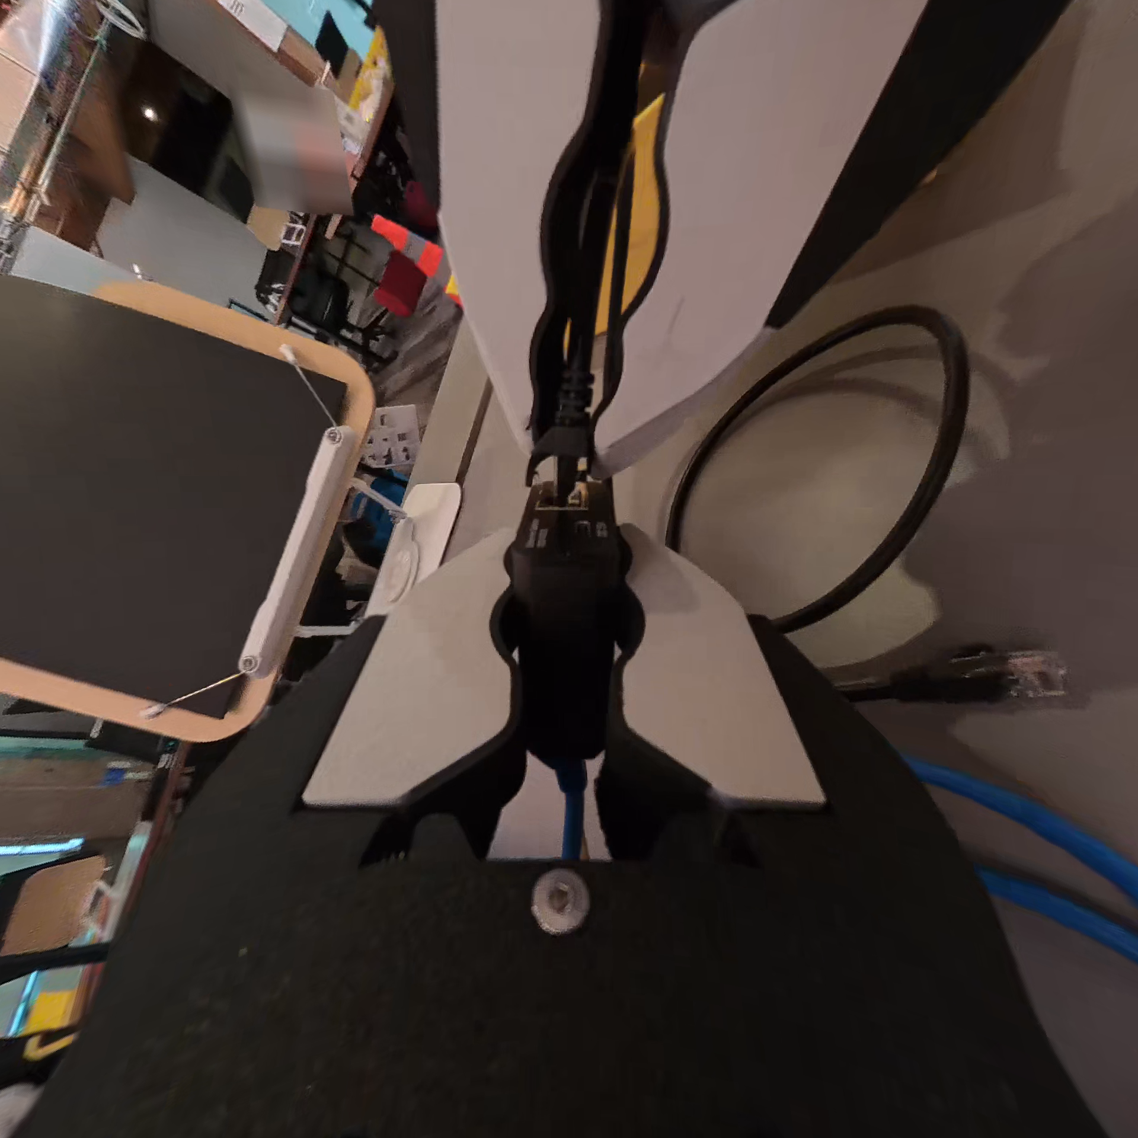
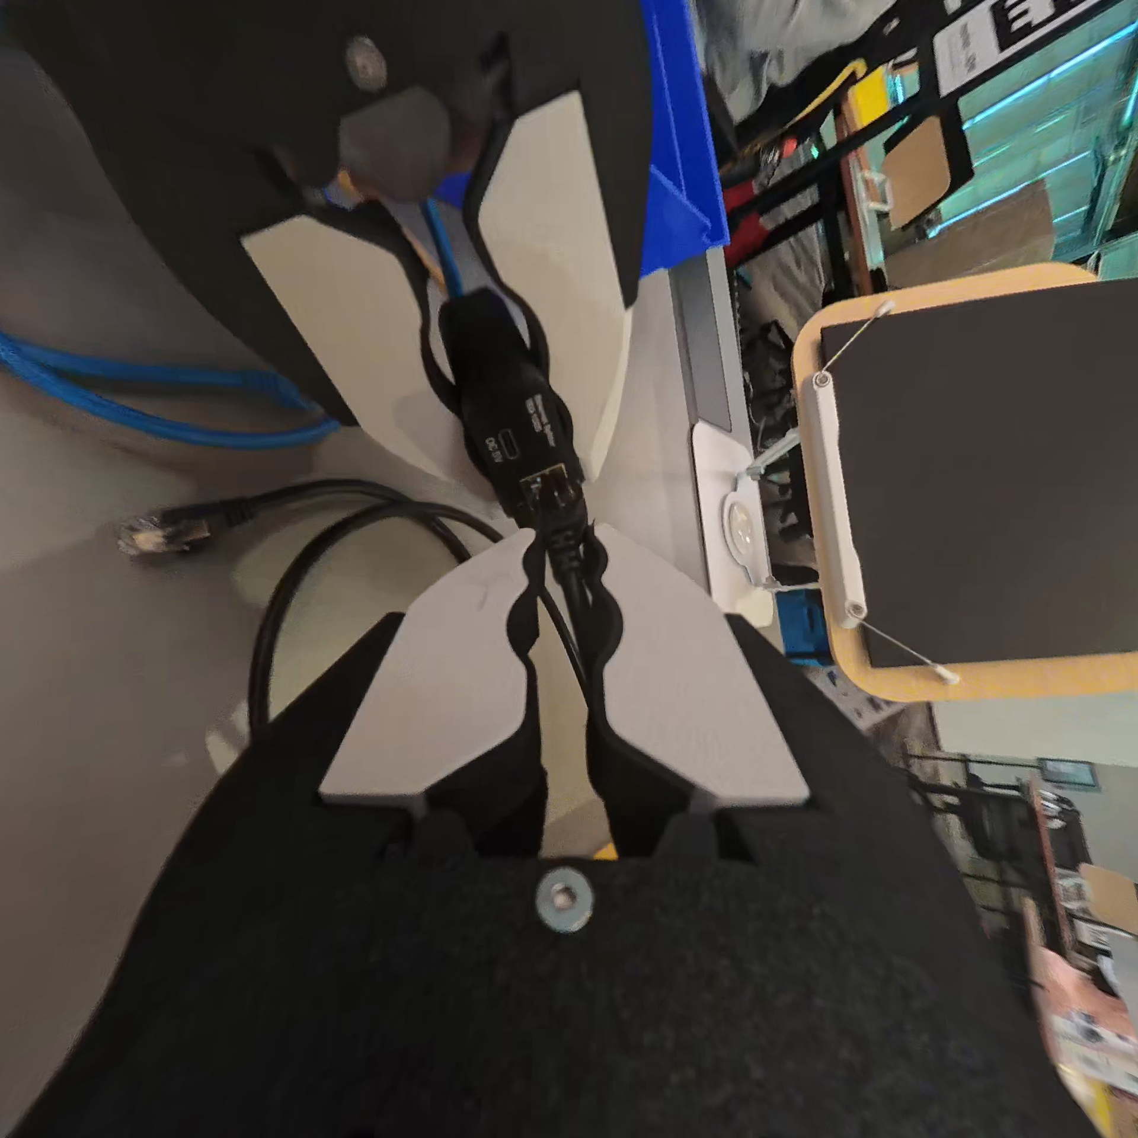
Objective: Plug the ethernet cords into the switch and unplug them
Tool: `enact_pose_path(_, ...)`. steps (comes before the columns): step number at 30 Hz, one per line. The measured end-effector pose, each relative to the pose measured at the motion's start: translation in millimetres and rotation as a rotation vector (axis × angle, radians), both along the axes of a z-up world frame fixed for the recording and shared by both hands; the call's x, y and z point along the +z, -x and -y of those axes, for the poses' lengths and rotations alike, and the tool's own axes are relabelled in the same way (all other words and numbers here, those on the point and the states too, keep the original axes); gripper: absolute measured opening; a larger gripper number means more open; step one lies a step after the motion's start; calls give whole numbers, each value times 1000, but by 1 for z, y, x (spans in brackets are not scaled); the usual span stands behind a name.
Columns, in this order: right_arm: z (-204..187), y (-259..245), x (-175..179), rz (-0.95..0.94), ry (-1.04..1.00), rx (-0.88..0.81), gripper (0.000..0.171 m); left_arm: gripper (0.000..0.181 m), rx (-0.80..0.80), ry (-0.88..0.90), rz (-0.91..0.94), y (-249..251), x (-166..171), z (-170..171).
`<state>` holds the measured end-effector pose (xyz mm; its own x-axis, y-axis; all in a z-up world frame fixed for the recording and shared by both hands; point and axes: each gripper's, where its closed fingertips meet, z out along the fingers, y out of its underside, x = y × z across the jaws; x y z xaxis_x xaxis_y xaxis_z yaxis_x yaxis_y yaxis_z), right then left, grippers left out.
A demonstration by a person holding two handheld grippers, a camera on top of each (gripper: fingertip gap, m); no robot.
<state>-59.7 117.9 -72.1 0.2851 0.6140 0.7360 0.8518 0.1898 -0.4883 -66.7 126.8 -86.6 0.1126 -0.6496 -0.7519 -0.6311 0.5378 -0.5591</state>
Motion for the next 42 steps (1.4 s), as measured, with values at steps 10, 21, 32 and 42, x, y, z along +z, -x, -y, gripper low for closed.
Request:
enact_pose_path(10,23,5,-1,109,-53,181,27,25,-35,-78,-66,8,-2,1)
enact_pose_path(21,13,22,2,131,-77,192,15,25,-27,-144,-93,14,1,3)
enact_pose_path(32,13,21,-2,183,-25,183,14,26,18,-121,-98,13,-2,1)
enact_pose_path(42,16,14,-10,212,49,136,12,26,42,-15,-76,7,-12,4)
